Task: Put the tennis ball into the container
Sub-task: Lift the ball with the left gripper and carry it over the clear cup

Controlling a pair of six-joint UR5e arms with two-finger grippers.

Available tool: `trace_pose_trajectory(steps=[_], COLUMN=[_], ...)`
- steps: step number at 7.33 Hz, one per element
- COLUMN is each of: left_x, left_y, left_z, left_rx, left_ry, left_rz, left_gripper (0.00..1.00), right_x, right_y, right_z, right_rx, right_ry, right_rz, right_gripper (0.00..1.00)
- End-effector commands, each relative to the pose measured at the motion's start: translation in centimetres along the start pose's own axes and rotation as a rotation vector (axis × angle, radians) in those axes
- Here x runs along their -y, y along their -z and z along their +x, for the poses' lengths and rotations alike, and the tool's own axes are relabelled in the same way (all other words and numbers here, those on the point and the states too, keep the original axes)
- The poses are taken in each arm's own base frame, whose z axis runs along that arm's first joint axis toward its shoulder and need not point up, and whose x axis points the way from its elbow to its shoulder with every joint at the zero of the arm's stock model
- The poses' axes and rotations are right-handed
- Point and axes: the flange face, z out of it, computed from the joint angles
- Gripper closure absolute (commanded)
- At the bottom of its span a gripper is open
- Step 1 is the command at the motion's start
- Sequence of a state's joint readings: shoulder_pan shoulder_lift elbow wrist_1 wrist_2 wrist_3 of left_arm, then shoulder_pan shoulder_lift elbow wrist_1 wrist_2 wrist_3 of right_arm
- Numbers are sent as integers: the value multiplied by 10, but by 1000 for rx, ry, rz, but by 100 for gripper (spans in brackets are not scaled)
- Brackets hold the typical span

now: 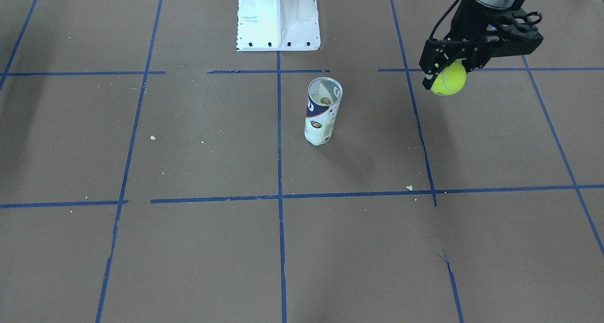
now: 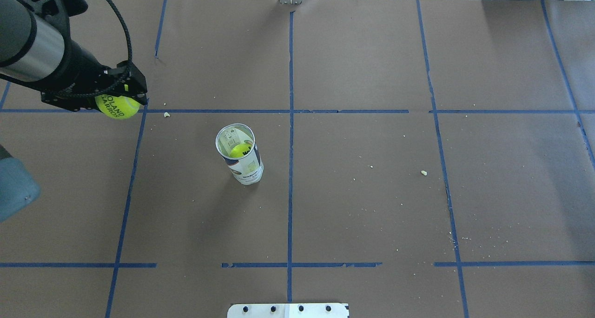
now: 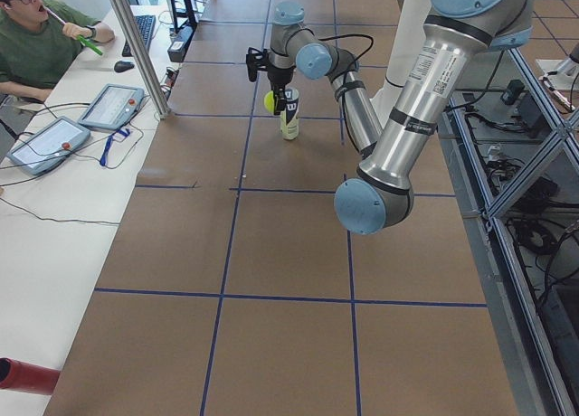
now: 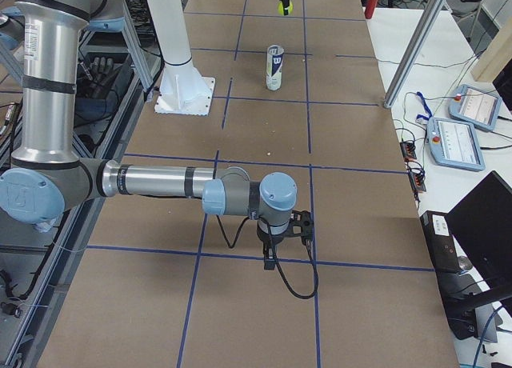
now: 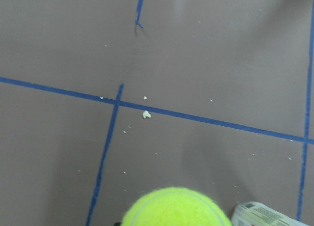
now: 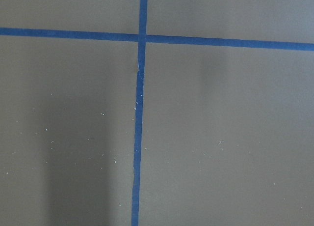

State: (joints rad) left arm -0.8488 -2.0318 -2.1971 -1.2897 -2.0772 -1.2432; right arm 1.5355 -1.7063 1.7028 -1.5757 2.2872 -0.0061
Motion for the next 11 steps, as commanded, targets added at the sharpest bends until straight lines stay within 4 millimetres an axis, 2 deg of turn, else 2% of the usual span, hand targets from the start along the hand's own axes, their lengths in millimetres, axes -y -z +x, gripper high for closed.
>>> trace_pose_trajectory(steps=[1, 2, 4, 7, 8, 11], left_x=[-38, -41, -41, -55, -49, -46], left_y=[-22, -33, -37, -51, -58, -62], left_z=[51, 72, 92, 121, 140, 145], left_rx=[-19, -13, -15, -7, 1, 5], left_ry=[62, 81, 93, 114, 117, 117], left_rz=[-76, -92, -82, -84, -85, -86], left_gripper=[95, 95, 95, 94, 94, 89], right_x=[0, 0, 0, 0, 0, 0], right_y=[0, 0, 0, 0, 0, 1], right_z=[0, 0, 0, 0, 0, -1], right_rx=[0, 0, 0, 0, 0, 0], right_ry=[-1, 1, 1, 1, 0, 1], right_rz=[-1, 1, 1, 1, -1, 2], right_gripper=[0, 0, 0, 0, 0, 0])
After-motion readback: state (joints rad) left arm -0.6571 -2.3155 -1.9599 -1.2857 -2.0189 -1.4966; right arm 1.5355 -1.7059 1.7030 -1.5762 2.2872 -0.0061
